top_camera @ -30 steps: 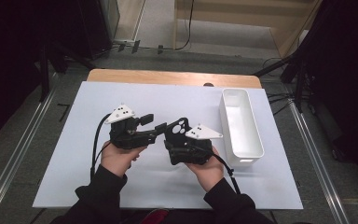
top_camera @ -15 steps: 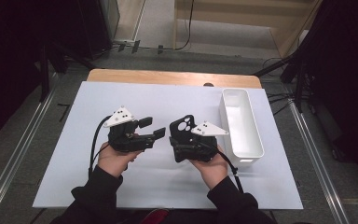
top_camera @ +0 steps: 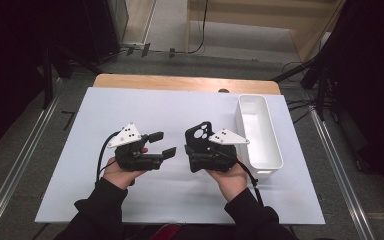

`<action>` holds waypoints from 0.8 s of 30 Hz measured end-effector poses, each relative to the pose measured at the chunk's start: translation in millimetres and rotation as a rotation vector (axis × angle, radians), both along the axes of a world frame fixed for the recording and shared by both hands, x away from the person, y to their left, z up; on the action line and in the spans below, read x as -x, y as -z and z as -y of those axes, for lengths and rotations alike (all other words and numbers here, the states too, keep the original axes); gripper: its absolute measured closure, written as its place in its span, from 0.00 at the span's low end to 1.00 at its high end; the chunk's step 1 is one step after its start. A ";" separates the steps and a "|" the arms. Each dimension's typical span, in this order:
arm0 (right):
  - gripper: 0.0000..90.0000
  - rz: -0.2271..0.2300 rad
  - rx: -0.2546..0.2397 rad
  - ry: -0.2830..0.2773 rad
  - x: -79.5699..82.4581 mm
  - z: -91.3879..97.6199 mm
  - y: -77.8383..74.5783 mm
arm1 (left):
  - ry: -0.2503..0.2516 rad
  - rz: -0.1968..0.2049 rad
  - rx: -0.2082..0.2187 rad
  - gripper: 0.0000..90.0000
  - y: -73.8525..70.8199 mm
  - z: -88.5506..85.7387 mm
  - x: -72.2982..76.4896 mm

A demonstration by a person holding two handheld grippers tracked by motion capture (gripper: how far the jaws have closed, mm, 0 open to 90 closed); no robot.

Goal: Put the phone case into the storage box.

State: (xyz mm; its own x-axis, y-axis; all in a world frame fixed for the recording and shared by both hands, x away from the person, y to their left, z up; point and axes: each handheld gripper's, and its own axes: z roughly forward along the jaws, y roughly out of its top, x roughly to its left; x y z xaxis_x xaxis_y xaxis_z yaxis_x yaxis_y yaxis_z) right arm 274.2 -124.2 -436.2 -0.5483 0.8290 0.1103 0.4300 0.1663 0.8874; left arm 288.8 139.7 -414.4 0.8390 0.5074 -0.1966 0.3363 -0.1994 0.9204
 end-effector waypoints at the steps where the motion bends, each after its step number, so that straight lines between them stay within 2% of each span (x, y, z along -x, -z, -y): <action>1: 0.14 -0.002 -0.003 0.002 0.2 0.3 -0.3 | 0.007 0.005 -0.002 0.32 1.8 -1.3 0.7; 4: 0.14 0.001 -0.018 -0.004 -0.2 3.0 -1.3 | 0.046 0.018 -0.022 0.32 7.0 -5.3 2.6; 6: 0.14 0.004 -0.024 -0.001 -0.1 4.4 -2.1 | 0.054 0.015 -0.016 0.29 11.1 -8.0 3.4; 8: 0.14 0.010 -0.023 -0.004 -0.4 5.9 -2.9 | 0.053 0.025 -0.034 0.29 14.1 -10.1 4.6; 15: 0.14 0.013 -0.017 0.001 0.3 9.3 -4.9 | 0.072 0.050 -0.046 0.24 21.3 -20.5 9.6; 20: 0.14 0.016 -0.014 -0.002 -0.6 11.4 -5.8 | 0.072 0.056 -0.032 0.24 24.7 -31.4 12.9; 24: 0.14 0.020 -0.012 0.000 -0.6 13.7 -6.7 | 0.056 0.065 -0.036 0.24 26.5 -41.4 15.3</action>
State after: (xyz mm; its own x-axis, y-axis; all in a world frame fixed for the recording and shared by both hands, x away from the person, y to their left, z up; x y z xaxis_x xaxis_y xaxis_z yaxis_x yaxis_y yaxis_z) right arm 274.7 -137.9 -429.4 -0.5503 0.8278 0.1094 0.4120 0.1553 0.8978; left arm 273.5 181.1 -440.9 0.8764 0.4654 -0.1237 0.2638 -0.2491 0.9319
